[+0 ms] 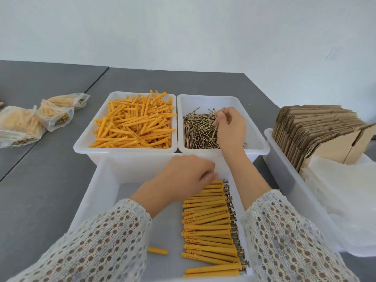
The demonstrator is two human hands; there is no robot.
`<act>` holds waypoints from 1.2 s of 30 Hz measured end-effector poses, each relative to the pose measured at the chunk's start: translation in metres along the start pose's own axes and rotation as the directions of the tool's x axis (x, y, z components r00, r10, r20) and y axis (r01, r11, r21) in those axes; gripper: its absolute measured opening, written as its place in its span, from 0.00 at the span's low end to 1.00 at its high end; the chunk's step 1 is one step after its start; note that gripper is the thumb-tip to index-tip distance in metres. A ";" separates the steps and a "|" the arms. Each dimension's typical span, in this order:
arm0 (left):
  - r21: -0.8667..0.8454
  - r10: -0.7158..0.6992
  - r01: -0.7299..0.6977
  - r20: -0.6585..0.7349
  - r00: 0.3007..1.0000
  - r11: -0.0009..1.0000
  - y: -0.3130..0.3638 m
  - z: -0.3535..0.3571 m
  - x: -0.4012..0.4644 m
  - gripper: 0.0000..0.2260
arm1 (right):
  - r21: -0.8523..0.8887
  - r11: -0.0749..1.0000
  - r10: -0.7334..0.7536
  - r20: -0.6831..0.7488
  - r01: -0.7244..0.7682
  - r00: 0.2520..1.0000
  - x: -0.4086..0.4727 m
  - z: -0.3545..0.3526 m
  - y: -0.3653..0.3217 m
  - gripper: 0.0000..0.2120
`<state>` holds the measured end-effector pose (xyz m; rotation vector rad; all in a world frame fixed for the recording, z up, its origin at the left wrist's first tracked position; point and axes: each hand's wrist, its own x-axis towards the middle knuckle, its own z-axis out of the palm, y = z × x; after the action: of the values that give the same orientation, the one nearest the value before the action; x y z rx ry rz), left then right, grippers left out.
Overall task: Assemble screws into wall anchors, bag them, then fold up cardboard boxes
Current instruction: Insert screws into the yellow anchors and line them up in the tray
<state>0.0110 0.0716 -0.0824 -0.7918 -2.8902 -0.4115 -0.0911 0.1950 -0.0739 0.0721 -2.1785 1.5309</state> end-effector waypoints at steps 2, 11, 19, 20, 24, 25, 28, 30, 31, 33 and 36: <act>-0.062 0.004 -0.024 -0.307 0.952 0.998 -0.008 -0.016 -0.002 0.15 | 0.073 0.995 0.069 -0.028 -0.067 0.997 0.000 0.000 0.000 0.09; 0.028 -0.532 0.592 -0.406 0.743 0.805 -0.096 -0.025 -0.021 0.14 | 0.068 0.963 0.255 0.090 -0.261 0.963 -0.010 -0.003 -0.008 0.05; 0.102 -0.652 0.665 -0.134 0.746 0.740 -0.110 -0.021 -0.021 0.19 | 0.327 0.867 0.336 0.175 -0.376 0.926 -0.021 -0.015 -0.015 0.10; 0.079 -0.649 0.664 -0.149 0.746 0.744 -0.109 -0.021 -0.021 0.19 | 0.376 0.839 0.349 0.182 -0.393 0.919 -0.022 -0.016 -0.016 0.09; -0.048 -0.597 0.610 -0.280 0.752 0.791 -0.105 -0.019 -0.022 0.17 | 0.476 0.775 0.391 0.156 -0.416 0.907 -0.023 -0.018 -0.015 0.14; -0.077 -0.563 0.574 -0.339 0.754 0.815 -0.104 -0.019 -0.022 0.16 | 0.490 0.765 0.400 0.149 -0.419 0.904 -0.022 -0.018 -0.015 0.16; -0.085 -0.403 0.423 -0.517 0.755 0.902 -0.095 -0.022 -0.020 0.11 | 0.520 0.730 0.425 0.163 -0.443 0.891 -0.020 -0.019 -0.014 0.23; -0.058 -0.301 0.339 -0.619 0.726 0.939 -0.088 -0.025 -0.019 0.06 | 0.512 0.731 0.420 0.184 -0.451 0.889 -0.020 -0.020 -0.014 0.25; -0.036 -0.260 0.315 -0.657 0.707 0.948 -0.085 -0.026 -0.019 0.05 | 0.505 0.735 0.416 0.192 -0.452 0.889 -0.020 -0.020 -0.014 0.25; 0.017 -0.198 0.297 -0.707 0.679 0.955 -0.080 -0.027 -0.020 0.06 | 0.490 0.747 0.407 0.196 -0.449 0.892 -0.021 -0.020 -0.015 0.25; 0.020 -0.163 0.261 -0.734 0.659 0.965 -0.077 -0.027 -0.022 0.12 | 0.456 0.776 0.391 0.194 -0.436 0.900 -0.023 -0.019 -0.016 0.24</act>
<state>-0.0089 -0.0103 -0.0776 -0.1711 -2.2006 -0.4362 -0.0594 0.2005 -0.0640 -0.1982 -1.8876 2.3543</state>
